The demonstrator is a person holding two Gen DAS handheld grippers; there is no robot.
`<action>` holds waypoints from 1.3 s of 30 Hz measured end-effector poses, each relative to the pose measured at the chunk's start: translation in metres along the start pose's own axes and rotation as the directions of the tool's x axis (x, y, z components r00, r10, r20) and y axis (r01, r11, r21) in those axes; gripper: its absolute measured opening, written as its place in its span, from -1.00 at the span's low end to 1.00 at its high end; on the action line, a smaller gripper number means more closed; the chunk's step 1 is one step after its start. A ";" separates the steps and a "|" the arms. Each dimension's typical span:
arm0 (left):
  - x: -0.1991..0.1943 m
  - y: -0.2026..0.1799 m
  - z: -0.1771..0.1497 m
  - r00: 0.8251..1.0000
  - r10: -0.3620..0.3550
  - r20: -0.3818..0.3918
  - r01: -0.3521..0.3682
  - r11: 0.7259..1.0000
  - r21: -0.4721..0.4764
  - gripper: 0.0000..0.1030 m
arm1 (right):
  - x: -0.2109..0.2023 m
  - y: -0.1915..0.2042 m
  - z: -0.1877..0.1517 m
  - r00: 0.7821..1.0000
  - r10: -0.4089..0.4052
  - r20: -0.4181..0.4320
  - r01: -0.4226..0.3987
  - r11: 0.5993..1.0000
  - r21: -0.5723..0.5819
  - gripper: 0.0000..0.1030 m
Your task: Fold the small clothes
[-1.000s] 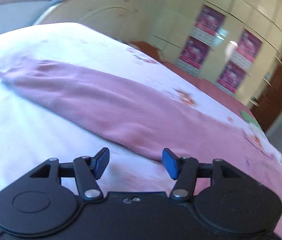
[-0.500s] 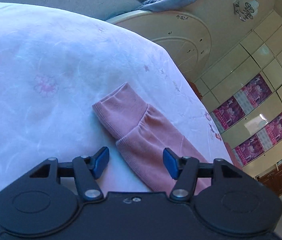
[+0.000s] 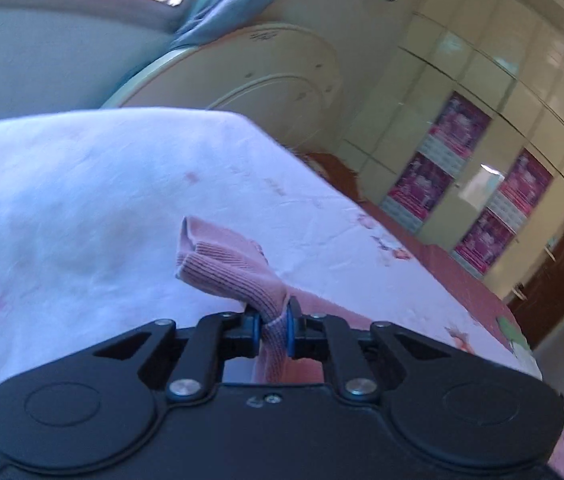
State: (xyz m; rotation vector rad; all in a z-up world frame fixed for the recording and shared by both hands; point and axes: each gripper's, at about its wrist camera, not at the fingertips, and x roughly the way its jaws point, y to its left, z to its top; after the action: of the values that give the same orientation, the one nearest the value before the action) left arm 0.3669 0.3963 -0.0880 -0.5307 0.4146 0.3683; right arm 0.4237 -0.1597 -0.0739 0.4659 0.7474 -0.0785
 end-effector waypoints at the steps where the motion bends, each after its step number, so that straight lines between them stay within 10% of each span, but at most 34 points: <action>1: -0.004 -0.020 -0.002 0.999 -0.039 -0.001 0.039 0.998 0.056 -0.80 | 0.000 -0.001 0.000 1.000 -0.002 0.003 0.002 1.000 -0.005 0.21; 14: -0.011 -0.267 -0.117 0.929 -0.311 -0.202 0.364 0.870 0.332 -0.80 | -0.003 -0.026 0.004 0.997 0.083 -0.006 -0.083 0.996 0.016 0.21; 23: 0.014 -0.353 -0.205 0.883 -0.297 -0.363 0.448 0.764 0.464 -0.79 | -0.011 -0.051 0.009 0.986 0.164 -0.027 -0.162 0.984 0.069 0.21; 25: 0.025 -0.364 -0.227 0.858 -0.268 -0.437 0.478 0.728 0.491 -0.65 | -0.012 -0.054 0.009 0.983 0.182 -0.036 -0.178 0.980 0.086 0.22; 29: -0.003 -0.365 -0.243 0.874 -0.284 -0.395 0.479 0.640 0.601 0.13 | -0.008 -0.052 0.009 0.971 0.232 -0.051 -0.225 0.967 0.119 0.22; 32: -0.032 -0.337 -0.228 0.904 -0.288 -0.315 0.426 0.649 0.631 0.16 | -0.002 -0.041 0.006 0.953 0.294 -0.074 -0.285 0.951 0.120 0.22; 39: -0.056 -0.223 -0.173 0.980 -0.083 -0.183 0.177 0.792 0.585 0.15 | 0.032 -0.004 -0.011 0.916 0.364 -0.169 -0.352 0.931 0.093 0.21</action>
State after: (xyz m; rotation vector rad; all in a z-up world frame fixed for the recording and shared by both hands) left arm 0.3677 0.1095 -0.1068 0.0422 0.6057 0.0462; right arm 0.4395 -0.1551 -0.1038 0.6691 0.8309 0.2905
